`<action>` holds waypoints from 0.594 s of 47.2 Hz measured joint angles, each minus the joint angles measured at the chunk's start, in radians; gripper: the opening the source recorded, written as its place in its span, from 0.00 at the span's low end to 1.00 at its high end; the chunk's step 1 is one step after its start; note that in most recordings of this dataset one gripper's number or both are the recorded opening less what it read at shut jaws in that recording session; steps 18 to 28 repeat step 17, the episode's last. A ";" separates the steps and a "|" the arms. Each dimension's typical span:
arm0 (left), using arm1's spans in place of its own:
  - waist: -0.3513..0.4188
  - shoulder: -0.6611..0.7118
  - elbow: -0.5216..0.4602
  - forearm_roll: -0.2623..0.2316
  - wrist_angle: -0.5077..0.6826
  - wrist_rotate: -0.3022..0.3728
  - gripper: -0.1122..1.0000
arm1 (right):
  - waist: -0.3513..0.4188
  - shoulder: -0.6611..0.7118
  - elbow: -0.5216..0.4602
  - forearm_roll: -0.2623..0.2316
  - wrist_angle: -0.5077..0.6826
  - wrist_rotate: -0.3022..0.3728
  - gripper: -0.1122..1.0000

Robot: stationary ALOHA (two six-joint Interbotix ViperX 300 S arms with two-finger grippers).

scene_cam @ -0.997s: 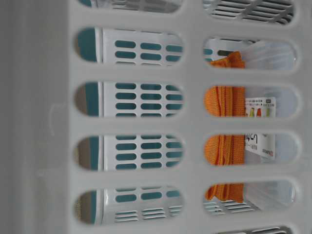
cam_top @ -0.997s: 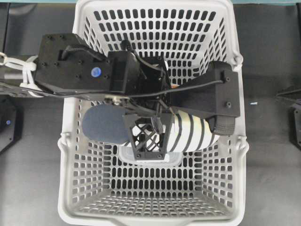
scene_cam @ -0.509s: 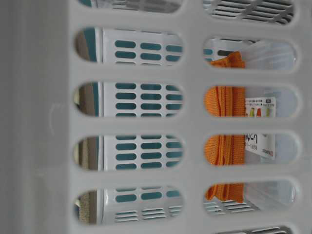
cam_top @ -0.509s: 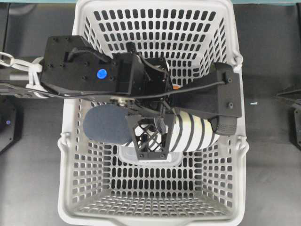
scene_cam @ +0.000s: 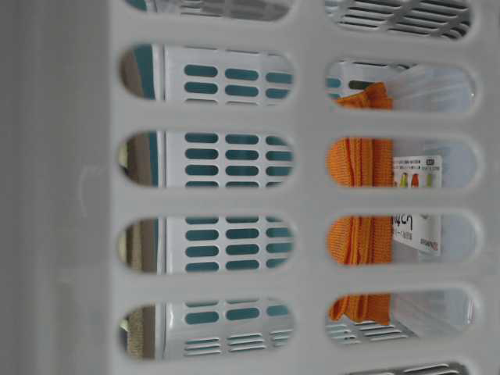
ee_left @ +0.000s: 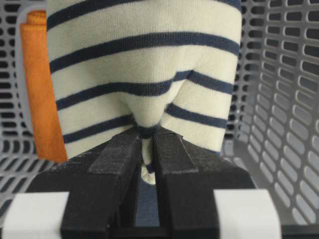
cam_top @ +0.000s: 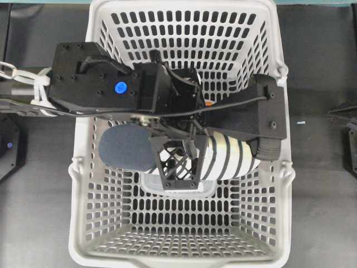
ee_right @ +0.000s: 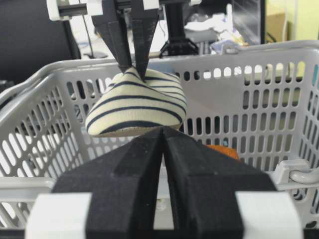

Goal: Pick up the slipper from the shopping basket with the left arm.

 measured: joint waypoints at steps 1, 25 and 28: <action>0.000 -0.002 0.000 0.000 0.000 0.000 0.16 | 0.000 0.000 0.000 0.000 0.000 0.000 0.10; 0.002 -0.002 0.000 0.000 0.006 -0.002 0.15 | 0.000 0.000 0.005 0.000 0.000 0.000 0.10; 0.002 -0.002 0.000 0.000 0.006 -0.002 0.15 | 0.000 0.000 0.005 0.000 0.000 0.000 0.10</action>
